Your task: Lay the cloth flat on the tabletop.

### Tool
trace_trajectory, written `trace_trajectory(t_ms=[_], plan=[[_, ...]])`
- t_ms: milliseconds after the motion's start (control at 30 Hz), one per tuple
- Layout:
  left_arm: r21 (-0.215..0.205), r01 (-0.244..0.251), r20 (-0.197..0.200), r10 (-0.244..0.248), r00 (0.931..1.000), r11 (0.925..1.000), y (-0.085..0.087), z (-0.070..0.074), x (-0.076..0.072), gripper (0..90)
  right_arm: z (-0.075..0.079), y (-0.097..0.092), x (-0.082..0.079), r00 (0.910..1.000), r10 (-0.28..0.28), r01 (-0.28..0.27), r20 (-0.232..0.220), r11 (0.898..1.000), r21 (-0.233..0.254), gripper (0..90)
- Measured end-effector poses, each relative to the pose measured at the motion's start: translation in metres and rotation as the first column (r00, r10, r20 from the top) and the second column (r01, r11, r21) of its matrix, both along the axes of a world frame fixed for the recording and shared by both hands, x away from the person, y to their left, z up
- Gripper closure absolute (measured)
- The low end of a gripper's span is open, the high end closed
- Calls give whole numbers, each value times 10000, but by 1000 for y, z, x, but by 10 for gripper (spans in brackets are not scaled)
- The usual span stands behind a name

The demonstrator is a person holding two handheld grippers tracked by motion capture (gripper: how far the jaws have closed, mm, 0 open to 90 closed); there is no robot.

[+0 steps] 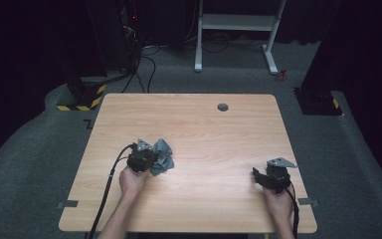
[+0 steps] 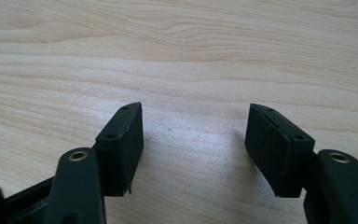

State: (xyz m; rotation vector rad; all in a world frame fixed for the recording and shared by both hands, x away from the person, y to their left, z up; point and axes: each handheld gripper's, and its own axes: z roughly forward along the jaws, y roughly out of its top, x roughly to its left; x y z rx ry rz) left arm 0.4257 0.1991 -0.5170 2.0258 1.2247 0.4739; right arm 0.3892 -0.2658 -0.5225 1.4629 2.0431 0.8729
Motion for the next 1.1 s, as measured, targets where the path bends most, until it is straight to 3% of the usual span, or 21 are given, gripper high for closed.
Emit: trace_trajectory(t_ms=[600, 833, 1000, 1100], plan=[[-706, 1144, -17, -1148, 9934, 9909, -30, 5, -6, 860, 0, 0, 0, 10000, 2, -2, -3, 10000, -1, 373], [-751, 1858, 48, -1860, 9825, 9797, -52, 12, -7, 862, 0, 0, 0, 10000, 13, -13, -2, 10000, -2, 373], [-1126, 2113, 1, -2126, 9771, 9709, -66, 13, -7, 861, 0, 0, 0, 10000, 21, -21, -6, 10000, -6, 373], [-1108, 2268, -44, -2287, 9735, 9676, -73, 13, -6, 861, 0, 0, 0, 10000, 52, -52, 4, 10000, -15, 373]])
